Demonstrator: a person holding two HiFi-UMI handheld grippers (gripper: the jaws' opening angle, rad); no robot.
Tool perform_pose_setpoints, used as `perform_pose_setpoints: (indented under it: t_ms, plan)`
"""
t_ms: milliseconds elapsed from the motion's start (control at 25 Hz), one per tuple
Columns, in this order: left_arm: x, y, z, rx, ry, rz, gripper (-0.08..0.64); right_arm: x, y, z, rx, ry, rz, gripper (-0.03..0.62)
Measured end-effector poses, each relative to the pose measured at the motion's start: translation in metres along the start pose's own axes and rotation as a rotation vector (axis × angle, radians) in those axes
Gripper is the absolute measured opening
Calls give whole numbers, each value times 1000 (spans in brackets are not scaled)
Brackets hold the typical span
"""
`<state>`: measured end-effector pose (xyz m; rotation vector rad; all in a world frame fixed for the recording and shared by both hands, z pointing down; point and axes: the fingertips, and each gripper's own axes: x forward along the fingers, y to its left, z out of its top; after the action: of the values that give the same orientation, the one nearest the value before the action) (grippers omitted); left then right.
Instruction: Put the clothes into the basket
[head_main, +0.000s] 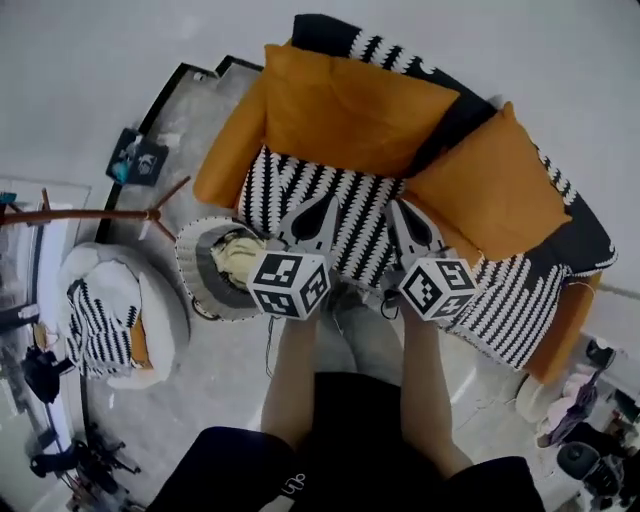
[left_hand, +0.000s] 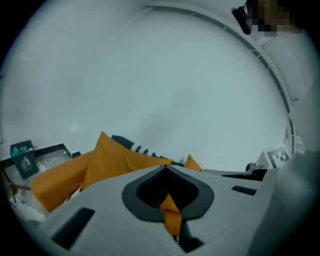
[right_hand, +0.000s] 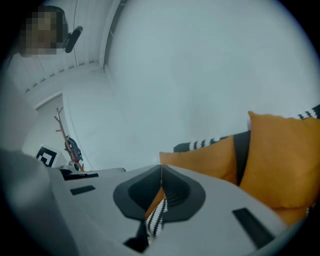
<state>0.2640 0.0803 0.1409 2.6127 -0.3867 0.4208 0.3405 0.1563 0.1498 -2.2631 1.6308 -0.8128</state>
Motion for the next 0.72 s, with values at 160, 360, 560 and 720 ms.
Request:
perform_pose_setpoints:
  t_ms: [160,360,560,720]
  plan:
    - [30,-96,40,207,-17,-75,9,-63,-32,81,62,-200,4,12]
    - [44,-192,98,322,-105,-259,9,-133,-54,167,-38,-399,-110,12]
    - [46,-258,145,406,-174,-369,9,-195,-57,240,-164,-539,-250,12]
    - [40,-292,174,431,-222,-402,9,-224,-54,270,-194,-591,-321,13]
